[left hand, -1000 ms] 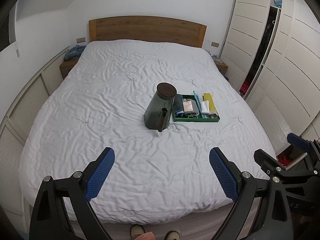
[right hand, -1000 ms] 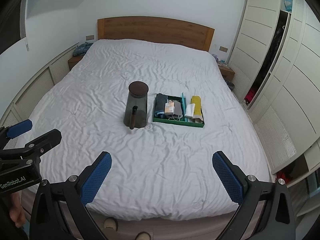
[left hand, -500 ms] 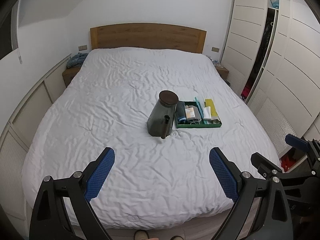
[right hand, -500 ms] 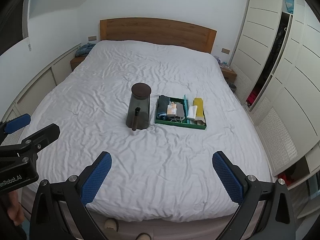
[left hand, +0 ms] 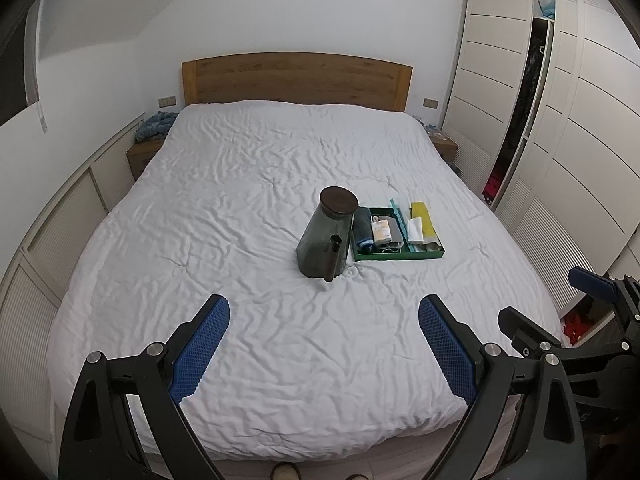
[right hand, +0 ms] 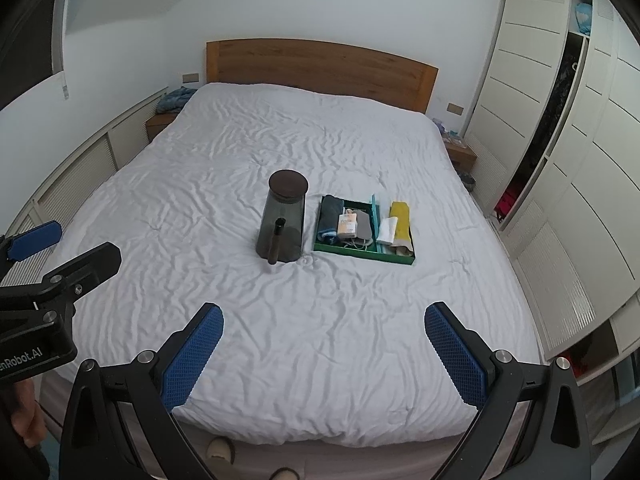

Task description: Organize soft objects

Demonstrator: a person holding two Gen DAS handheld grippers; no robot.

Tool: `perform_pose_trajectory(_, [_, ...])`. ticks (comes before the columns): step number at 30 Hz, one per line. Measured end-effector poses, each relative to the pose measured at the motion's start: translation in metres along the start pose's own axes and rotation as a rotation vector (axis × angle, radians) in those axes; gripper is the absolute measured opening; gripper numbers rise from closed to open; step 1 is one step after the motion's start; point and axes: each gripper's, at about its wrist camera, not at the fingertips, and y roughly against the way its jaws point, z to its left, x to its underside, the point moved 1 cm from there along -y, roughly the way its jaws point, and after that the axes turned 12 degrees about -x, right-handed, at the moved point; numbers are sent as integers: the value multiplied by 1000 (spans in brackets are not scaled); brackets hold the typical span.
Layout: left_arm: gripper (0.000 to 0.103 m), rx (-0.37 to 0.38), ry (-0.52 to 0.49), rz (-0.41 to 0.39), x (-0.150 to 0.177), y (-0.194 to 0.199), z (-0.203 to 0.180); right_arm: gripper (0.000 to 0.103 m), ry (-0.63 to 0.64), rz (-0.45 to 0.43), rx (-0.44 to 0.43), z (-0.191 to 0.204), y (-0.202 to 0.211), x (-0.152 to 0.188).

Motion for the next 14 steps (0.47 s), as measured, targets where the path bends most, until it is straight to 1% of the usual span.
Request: perform_pose_trajectory(14, [93, 9, -9, -2, -1, 3, 1, 103, -1, 1, 0, -3, 1, 2])
